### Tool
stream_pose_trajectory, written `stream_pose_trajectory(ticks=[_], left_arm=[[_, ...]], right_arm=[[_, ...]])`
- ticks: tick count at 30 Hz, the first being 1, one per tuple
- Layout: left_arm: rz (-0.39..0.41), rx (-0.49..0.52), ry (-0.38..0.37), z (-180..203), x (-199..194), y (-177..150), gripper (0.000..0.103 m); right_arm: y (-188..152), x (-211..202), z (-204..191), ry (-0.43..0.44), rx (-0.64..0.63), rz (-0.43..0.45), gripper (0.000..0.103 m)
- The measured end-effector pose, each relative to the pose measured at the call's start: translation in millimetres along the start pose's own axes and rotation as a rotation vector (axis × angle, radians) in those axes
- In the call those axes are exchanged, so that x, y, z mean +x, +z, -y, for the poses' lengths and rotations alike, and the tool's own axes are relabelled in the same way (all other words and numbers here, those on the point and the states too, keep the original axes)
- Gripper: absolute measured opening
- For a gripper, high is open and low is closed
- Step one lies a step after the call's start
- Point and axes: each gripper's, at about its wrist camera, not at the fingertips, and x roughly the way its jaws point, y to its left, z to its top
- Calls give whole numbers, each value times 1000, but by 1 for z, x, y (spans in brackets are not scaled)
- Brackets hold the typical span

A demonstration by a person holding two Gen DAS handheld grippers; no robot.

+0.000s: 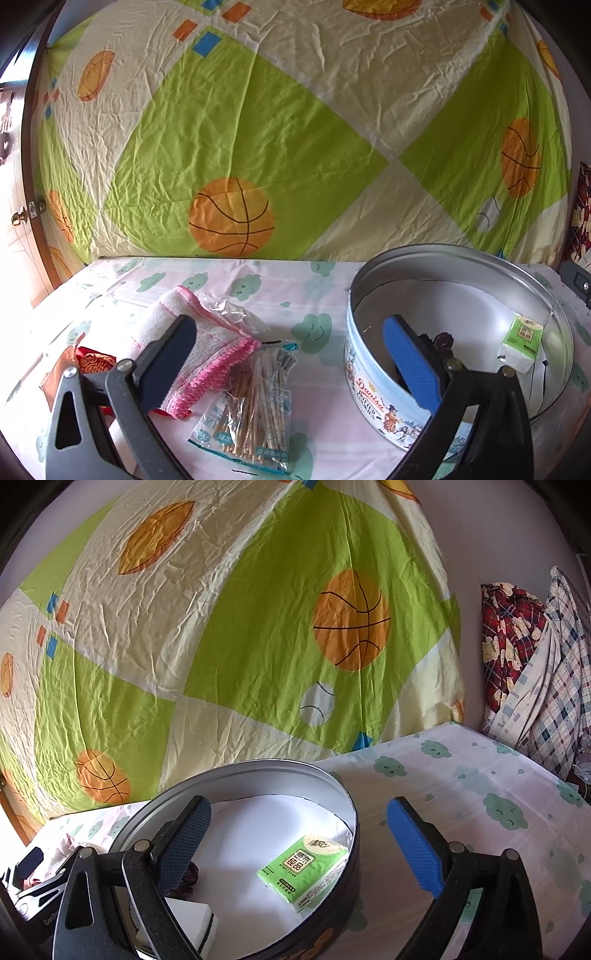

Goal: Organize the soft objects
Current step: 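Withdraw both tools from the tin and move toward the white knit glove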

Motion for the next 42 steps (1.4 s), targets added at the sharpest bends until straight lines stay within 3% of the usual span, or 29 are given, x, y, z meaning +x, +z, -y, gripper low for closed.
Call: stream_pose_trajectory(ticks=[13, 15, 17, 20, 29, 34, 42], left_arm=[[34, 62, -17, 12, -10, -5, 103], [36, 65, -22, 12, -11, -6, 103], [39, 71, -25, 13, -13, -6, 103], [38, 77, -30, 14, -14, -7, 103], [25, 63, -31, 9, -14, -8, 103], [24, 58, -32, 3, -15, -9, 103], [14, 46, -44, -16, -21, -16, 103]], right_arm=[[-6, -5, -12, -43, -74, 41, 98], [-5, -6, -9, -61, -66, 51, 91], [-5, -4, -6, -68, -59, 36, 71], [-6, 2, 0, -72, -25, -1, 60], [-12, 5, -5, -52, -25, -29, 61], [-13, -1, -10, -43, -49, 0, 76], [-16, -13, -21, -33, -81, 49, 77]])
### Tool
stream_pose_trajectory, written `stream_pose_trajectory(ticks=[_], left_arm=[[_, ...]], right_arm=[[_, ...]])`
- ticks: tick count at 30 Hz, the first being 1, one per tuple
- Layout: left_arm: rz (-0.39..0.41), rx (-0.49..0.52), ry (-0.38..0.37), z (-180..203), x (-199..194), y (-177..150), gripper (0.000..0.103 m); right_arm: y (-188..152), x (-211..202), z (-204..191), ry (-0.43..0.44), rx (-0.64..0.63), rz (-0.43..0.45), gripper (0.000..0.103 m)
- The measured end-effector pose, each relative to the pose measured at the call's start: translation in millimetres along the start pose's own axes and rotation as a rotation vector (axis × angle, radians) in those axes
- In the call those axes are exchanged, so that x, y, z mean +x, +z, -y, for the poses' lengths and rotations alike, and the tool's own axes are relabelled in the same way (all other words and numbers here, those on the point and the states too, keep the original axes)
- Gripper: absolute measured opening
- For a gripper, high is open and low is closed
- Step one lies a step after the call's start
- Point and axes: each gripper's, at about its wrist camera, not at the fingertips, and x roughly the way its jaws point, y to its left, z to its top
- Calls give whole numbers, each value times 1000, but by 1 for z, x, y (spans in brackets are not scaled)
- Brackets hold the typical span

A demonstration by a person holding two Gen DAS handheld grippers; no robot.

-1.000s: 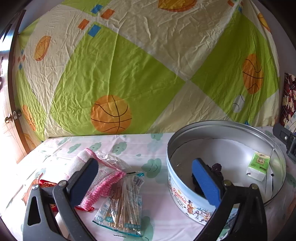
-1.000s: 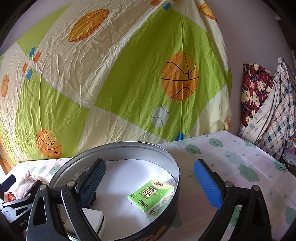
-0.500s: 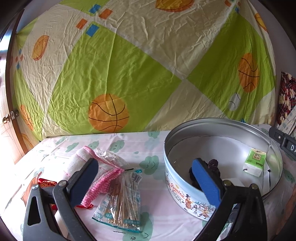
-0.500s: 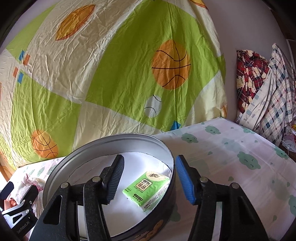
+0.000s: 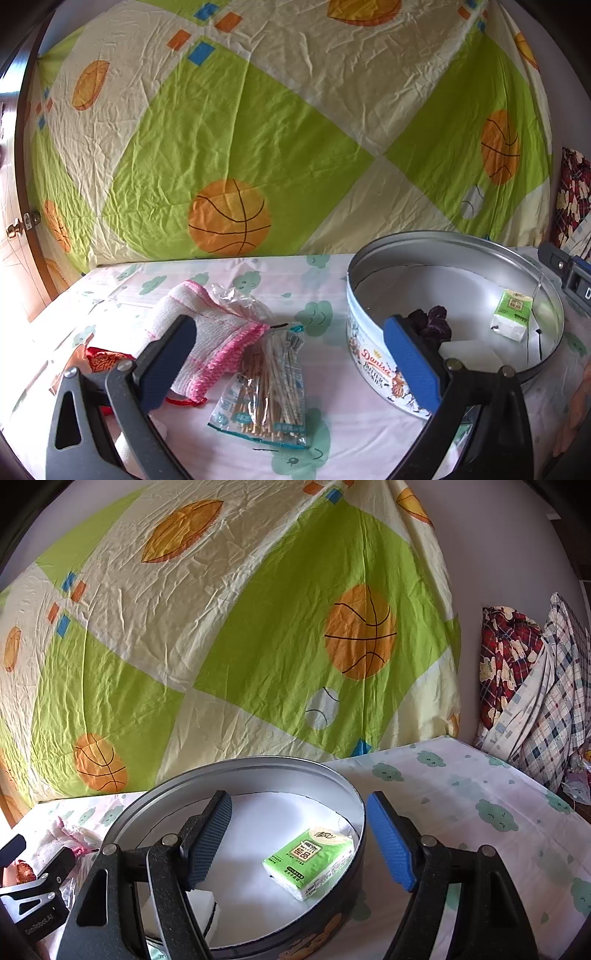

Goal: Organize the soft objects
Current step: 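Withdraw both tools from the tin and move toward the white knit glove, then grasp the white-and-pink knit glove with the left tool and lift it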

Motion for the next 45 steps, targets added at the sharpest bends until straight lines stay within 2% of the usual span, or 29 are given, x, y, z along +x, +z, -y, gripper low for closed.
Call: stream_pose_trajectory(ticks=[9, 18, 21, 22, 25, 32, 36, 38, 39, 45], left_arm=[[-32, -56, 39, -43, -10, -11, 103], [-47, -24, 150, -101, -10, -14, 103], [-75, -64, 168, -124, 1, -9, 103], [-84, -81, 167, -131, 4, -7, 103], [-100, -88, 177, -142, 13, -1, 103], [-122, -61, 168, -154, 31, 7, 103], [-151, -87, 120, -160, 50, 19, 101], [-187, -78, 112, -159, 64, 24, 94], [-202, -72, 105, -158, 70, 25, 94], [-248, -93, 6, -150, 87, 22, 94]], right_arm=[[-8, -19, -30, 21, -103, 44, 78], [-17, -41, -77, 160, -144, 16, 78], [-21, -46, -100, 229, -147, -5, 76], [-22, -46, -108, 255, -149, -16, 73], [-26, -40, -135, 332, -144, -79, 67], [-38, -10, -190, 506, -73, -272, 67], [-48, 13, -210, 545, -25, -378, 64], [-54, 25, -213, 564, 20, -443, 61], [-56, 29, -215, 573, 36, -465, 61], [-62, 43, -231, 593, 36, -530, 60]])
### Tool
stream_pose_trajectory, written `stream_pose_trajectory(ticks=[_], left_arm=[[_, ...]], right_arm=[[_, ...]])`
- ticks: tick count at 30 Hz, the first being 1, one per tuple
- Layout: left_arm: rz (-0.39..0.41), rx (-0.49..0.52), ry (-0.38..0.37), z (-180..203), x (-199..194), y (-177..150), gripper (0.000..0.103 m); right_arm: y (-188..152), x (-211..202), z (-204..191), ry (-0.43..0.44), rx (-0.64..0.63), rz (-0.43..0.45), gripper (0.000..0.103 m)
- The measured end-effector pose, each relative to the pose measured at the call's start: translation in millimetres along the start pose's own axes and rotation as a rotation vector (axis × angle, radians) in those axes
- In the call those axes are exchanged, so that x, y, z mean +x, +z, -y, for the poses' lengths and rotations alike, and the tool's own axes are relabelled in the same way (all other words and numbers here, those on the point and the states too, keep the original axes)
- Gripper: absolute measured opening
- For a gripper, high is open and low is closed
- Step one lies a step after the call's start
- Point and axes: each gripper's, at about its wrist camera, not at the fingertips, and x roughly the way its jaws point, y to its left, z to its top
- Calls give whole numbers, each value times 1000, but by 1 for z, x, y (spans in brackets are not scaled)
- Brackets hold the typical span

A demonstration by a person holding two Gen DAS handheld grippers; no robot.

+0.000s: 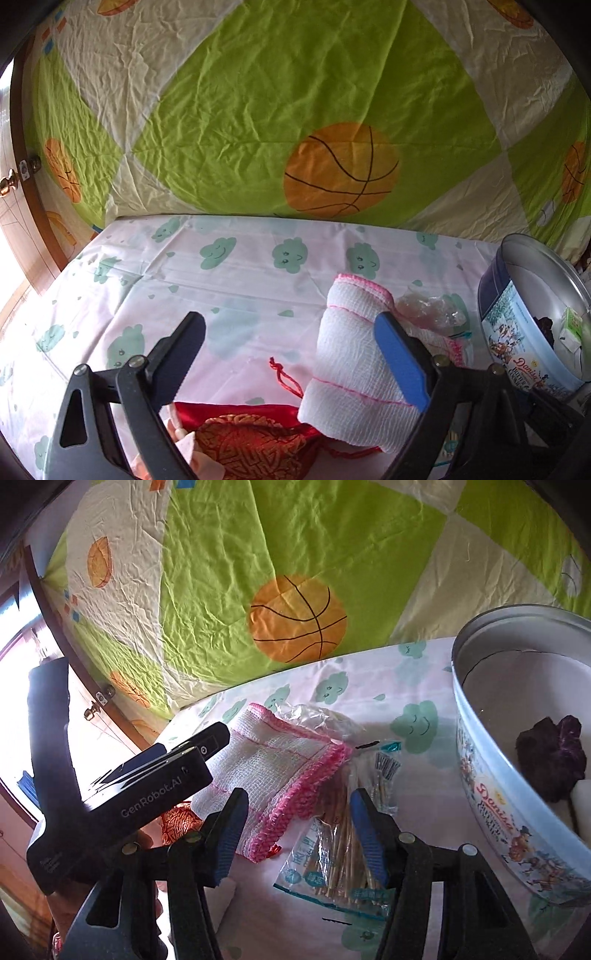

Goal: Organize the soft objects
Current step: 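Grasp the white-and-pink knit glove with the left tool and lift it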

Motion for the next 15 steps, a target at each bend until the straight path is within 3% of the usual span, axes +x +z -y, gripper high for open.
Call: stream_pose_trajectory(ticks=[3, 4, 6, 7, 8, 9, 11, 15], left_arm=[[-23, 1, -12, 3, 9, 0, 93], [-35, -6, -24, 3, 13, 0, 87], [-69, -33, -75, 2, 19, 1, 70], [-84, -52, -106, 1, 22, 1, 56], [-97, -70, -130, 0, 24, 1, 32], [-105, -79, -149, 0, 25, 0, 21], [-92, -79, -160, 2, 22, -2, 16], [-20, -56, -161, 5, 5, -3, 13]], right_arm=[[2, 6, -5, -12, -28, -9, 57], [3, 7, -6, -13, -38, -9, 53], [4, 12, -9, -13, -60, -19, 42], [5, 15, -10, -17, -77, -22, 31], [4, 16, -12, -23, -97, -19, 23], [4, 16, -13, -23, -118, -11, 17], [5, 14, -14, -9, -129, 0, 7], [2, 3, -20, -5, -166, 40, 6]])
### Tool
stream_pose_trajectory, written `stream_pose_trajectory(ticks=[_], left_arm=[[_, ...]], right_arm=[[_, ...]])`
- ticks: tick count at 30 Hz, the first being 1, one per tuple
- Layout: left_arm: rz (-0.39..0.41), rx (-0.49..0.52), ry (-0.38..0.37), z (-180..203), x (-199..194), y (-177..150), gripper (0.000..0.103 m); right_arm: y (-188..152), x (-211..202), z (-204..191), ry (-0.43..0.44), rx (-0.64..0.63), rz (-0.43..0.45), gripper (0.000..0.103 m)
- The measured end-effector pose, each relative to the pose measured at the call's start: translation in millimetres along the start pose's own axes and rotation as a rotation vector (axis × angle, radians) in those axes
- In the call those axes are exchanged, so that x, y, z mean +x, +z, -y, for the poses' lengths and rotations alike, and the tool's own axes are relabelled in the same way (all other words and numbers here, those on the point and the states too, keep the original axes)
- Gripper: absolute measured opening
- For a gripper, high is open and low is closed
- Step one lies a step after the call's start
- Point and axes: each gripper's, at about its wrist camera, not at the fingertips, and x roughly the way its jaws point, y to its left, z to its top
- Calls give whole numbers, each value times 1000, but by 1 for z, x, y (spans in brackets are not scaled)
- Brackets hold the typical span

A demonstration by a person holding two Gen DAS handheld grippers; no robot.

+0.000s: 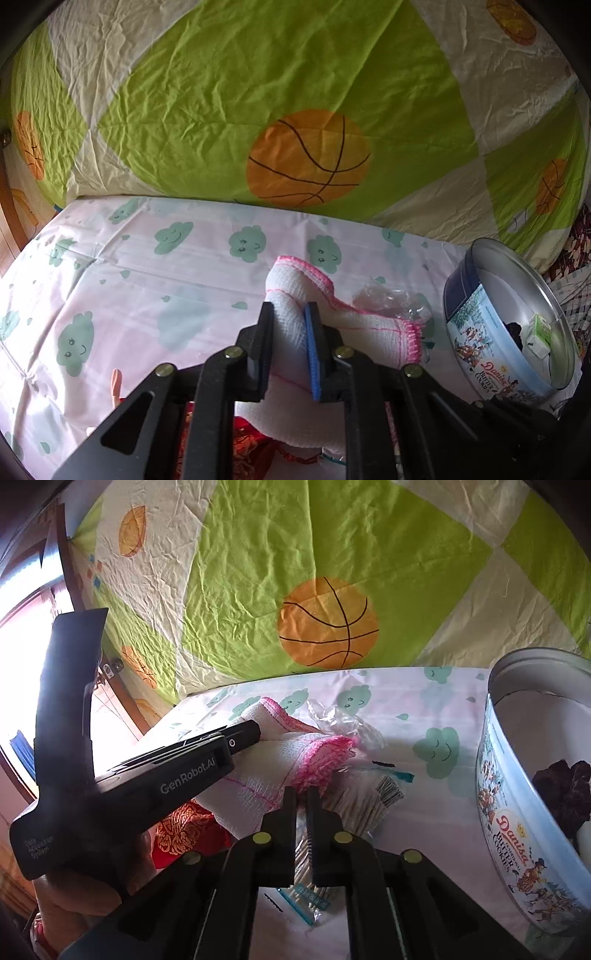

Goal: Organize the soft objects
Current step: 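Grasp the white-and-pink knit glove with the left tool and lift it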

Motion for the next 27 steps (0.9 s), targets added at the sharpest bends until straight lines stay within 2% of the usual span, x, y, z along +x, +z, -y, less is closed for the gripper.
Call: stream_pose_trajectory(ticks=[4, 9, 17, 23, 27], left_arm=[[58, -18, -24, -1, -20, 2, 13], [121, -40, -36, -1, -46, 5, 13], [215, 7, -2, 19, -88, 16, 13], [243, 40, -6, 43, -102, 21, 13], [238, 56, -20, 64, -100, 22, 13]], right_arm=[[0, -15, -7, 2, -30, 54, 5], [5, -33, -4, 56, -4, 106, 5], [12, -56, -5, 102, 12, 170, 4], [17, -75, 9, 99, 48, 215, 4], [15, -88, 26, 61, 56, 239, 4]])
